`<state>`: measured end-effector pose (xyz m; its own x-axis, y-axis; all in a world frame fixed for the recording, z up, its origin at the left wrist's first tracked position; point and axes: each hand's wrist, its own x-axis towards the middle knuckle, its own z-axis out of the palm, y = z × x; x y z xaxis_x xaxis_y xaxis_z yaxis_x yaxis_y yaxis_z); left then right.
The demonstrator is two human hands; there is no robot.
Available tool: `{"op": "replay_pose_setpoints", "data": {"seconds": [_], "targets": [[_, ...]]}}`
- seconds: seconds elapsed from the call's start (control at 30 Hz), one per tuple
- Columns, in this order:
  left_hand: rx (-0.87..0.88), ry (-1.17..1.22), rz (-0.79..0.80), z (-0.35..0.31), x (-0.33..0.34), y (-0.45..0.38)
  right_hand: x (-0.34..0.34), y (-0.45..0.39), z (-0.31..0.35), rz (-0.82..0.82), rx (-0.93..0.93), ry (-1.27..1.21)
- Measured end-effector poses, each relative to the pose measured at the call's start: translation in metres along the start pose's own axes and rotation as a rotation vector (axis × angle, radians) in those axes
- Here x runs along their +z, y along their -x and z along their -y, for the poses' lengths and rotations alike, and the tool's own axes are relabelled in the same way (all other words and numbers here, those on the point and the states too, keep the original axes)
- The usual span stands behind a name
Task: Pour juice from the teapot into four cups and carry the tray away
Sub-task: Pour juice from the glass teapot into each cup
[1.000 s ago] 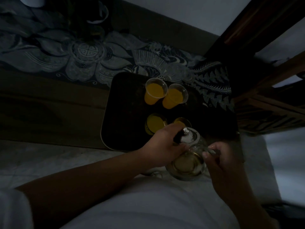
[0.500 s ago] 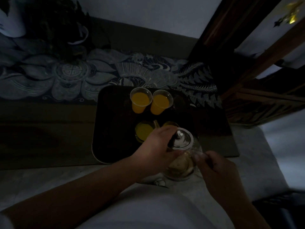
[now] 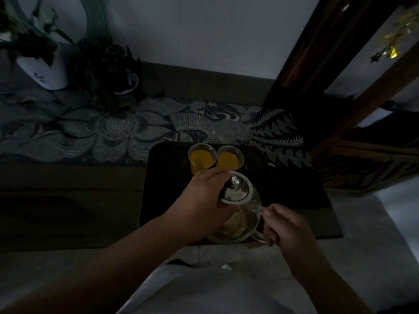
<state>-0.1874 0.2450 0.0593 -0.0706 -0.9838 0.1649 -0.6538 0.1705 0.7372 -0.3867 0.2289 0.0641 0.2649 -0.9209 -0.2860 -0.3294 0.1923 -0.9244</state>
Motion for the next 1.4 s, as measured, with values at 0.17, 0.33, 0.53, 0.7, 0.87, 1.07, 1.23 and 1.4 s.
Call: {"op": "replay_pose_setpoints", "data": {"seconds": [0.17, 0.33, 0.53, 0.7, 0.87, 1.07, 1.23, 1.4], "targets": [[-0.07, -0.102, -0.01, 0.008, -0.037, -0.001, 0.028, -0.015, 0.01, 0.079, -0.028, -0.095], [-0.164, -0.229, 0.004, 0.027, -0.076, -0.003, 0.07, -0.038, 0.024, 0.147, -0.092, -0.106], [-0.29, -0.371, 0.028, 0.06, -0.117, 0.0, 0.125, -0.07, 0.035, 0.274, -0.117, -0.142], [-0.402, -0.421, 0.092, 0.096, -0.141, 0.005, 0.176, -0.093, 0.026, 0.388, -0.111, -0.124], [-0.442, -0.571, 0.169, 0.134, -0.156, 0.003, 0.217, -0.108, 0.029, 0.468, 0.025, -0.086], [-0.423, -0.711, 0.402, 0.172, -0.174, -0.002, 0.259, -0.124, 0.027, 0.61, 0.24, -0.039], [-0.415, -0.744, 0.507, 0.198, -0.179, 0.0, 0.287, -0.131, 0.02, 0.617, 0.284, 0.013], [-0.418, -0.783, 0.618, 0.215, -0.181, -0.003, 0.305, -0.133, 0.015, 0.644, 0.313, 0.028]]}}
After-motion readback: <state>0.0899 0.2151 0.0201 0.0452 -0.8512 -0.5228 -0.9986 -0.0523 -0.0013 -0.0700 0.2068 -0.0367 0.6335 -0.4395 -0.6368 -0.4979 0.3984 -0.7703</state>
